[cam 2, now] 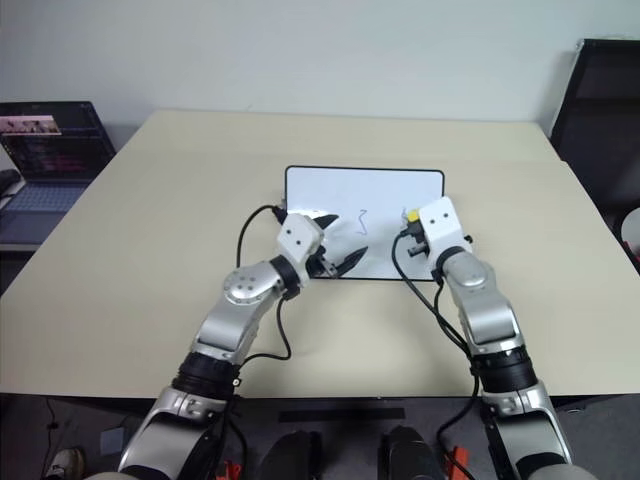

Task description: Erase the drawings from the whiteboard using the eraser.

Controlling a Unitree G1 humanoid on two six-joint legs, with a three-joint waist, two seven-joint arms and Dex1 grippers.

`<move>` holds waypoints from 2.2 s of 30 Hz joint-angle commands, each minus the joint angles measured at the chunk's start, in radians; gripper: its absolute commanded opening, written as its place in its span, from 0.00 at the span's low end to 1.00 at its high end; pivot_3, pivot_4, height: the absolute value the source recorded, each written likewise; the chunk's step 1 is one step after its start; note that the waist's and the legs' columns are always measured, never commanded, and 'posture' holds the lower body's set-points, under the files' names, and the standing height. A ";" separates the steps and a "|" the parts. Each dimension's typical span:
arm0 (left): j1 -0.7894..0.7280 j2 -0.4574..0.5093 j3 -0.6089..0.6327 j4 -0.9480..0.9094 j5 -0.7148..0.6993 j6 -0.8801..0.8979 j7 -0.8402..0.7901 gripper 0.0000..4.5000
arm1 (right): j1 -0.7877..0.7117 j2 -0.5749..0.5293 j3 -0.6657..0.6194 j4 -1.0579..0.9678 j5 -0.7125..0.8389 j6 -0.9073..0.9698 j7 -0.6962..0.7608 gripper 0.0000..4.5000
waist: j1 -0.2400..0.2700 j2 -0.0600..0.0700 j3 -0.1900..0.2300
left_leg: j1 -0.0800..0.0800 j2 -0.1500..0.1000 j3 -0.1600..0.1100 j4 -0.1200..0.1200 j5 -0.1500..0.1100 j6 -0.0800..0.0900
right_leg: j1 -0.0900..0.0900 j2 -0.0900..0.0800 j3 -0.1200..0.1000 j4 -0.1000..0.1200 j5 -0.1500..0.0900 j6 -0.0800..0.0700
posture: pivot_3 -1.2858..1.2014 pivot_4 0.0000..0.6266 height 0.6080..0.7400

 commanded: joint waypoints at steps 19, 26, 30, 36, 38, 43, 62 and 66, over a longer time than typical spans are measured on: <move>-0.027 -0.007 0.020 0.011 -0.004 -0.039 0.002 1.00 | -0.322 0.081 -0.052 0.283 -0.018 -0.203 -0.062 0.21 | -0.013 0.001 0.001 | -0.001 0.000 0.001 0.001 0.000 0.000 | -0.002 0.004 0.002 0.000 0.002 -0.002 | 0.52 0.24 1.00; -0.009 0.004 0.029 -0.014 -0.003 -0.030 0.015 1.00 | -0.310 0.087 0.011 0.334 -0.043 -0.155 -0.011 0.21 | -0.004 0.001 0.001 | -0.005 0.001 0.000 -0.002 0.000 0.000 | -0.006 -0.001 0.001 -0.002 0.002 -0.002 | 0.52 0.24 1.00; 0.001 0.011 0.033 -0.027 -0.003 -0.027 0.021 1.00 | -0.236 0.073 0.041 0.275 -0.063 -0.081 0.015 0.21 | -0.004 0.001 0.001 | -0.004 0.001 0.000 -0.001 0.000 0.000 | -0.004 -0.001 0.000 -0.001 0.002 -0.001 | 0.52 0.24 1.00; 0.006 0.016 0.034 -0.038 -0.005 -0.022 0.026 1.00 | -0.123 0.065 0.066 0.146 -0.078 0.009 0.032 0.21 | -0.004 0.000 0.000 | 0.000 0.001 0.000 0.000 0.000 0.000 | -0.001 0.000 0.000 0.000 0.002 -0.001 | 0.52 0.24 1.00; 0.007 0.017 0.033 -0.040 -0.005 -0.021 0.026 1.00 | -0.100 0.063 0.067 0.115 -0.078 0.027 0.033 0.21 | -0.004 0.000 0.000 | 0.000 0.001 0.000 0.000 0.000 0.000 | 0.000 0.000 0.000 0.000 0.002 -0.001 | 0.52 0.24 1.00; 0.004 0.017 0.030 -0.037 -0.007 -0.020 0.020 1.00 | -0.016 0.050 0.032 0.016 -0.064 0.100 0.029 0.21 | 0.000 0.000 0.000 | 0.000 0.001 0.000 0.000 0.000 0.000 | 0.000 0.000 0.000 0.000 0.001 -0.001 | 0.52 0.24 1.00; -0.015 0.003 0.023 -0.014 -0.005 -0.025 0.003 1.00 | -0.205 0.101 -0.030 0.154 -0.045 -0.060 -0.025 0.21 | -0.008 0.000 0.000 | 0.000 0.000 0.000 0.003 0.002 0.002 | -0.001 0.002 0.002 0.000 0.001 0.004 | 0.52 0.24 1.00; -0.011 0.006 0.029 -0.020 -0.003 -0.023 0.010 1.00 | -0.291 0.107 -0.034 0.276 -0.045 -0.129 -0.033 0.21 | -0.008 0.000 0.000 | -0.001 0.000 0.001 0.001 0.001 0.002 | -0.002 0.002 0.002 -0.001 0.004 -0.001 | 0.52 0.24 1.00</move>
